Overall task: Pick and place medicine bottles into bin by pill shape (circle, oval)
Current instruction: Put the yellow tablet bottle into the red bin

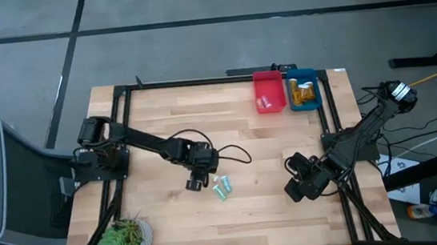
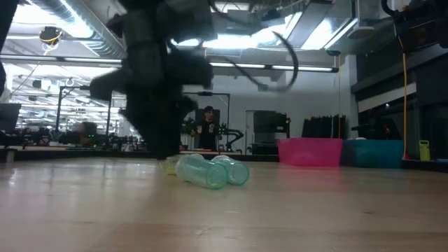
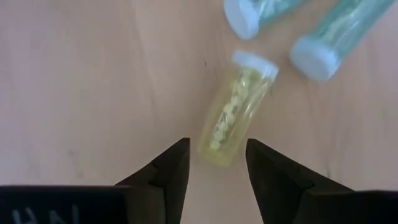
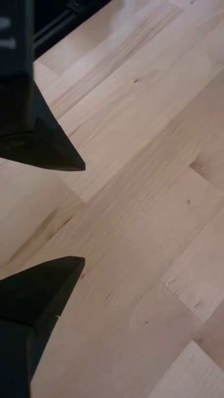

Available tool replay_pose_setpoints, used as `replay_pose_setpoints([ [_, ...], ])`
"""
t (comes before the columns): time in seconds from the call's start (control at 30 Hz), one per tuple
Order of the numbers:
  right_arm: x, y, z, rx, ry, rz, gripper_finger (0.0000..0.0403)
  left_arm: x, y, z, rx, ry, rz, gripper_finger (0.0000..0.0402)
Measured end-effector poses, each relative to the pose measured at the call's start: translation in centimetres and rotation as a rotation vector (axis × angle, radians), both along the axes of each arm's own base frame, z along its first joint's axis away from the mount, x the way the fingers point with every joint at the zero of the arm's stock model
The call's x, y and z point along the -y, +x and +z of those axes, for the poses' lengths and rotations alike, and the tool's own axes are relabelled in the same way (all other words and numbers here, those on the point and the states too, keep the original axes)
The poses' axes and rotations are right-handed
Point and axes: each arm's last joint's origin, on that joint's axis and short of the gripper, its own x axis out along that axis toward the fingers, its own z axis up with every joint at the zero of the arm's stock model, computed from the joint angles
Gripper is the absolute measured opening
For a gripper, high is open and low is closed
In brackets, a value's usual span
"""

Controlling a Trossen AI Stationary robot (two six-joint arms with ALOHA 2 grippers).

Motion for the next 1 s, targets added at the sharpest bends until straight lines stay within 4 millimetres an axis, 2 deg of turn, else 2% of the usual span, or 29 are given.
replay_pose_setpoints([
  [0.13,0.0,0.0,0.0,0.0,0.0,0.0,0.0239,0.1,0.3,-1.9,-0.058,-0.008,-0.006,0.015],
  [0.27,0.0,0.0,0.0,-0.001,-0.001,0.0,0.0239,0.2,0.6,-2.4,-0.061,-0.008,-0.009,0.015],
  [0.77,0.0,0.0,0.0,-0.002,-0.002,0.001,0.0239,-0.2,1.1,-2.4,-0.01,-0.006,-0.047,0.0149],
  [1.0,0.0,0.0,0.0,-0.002,-0.002,0.001,0.0239,-0.4,1.2,-2.5,-0.004,0.001,-0.045,0.0117],
])
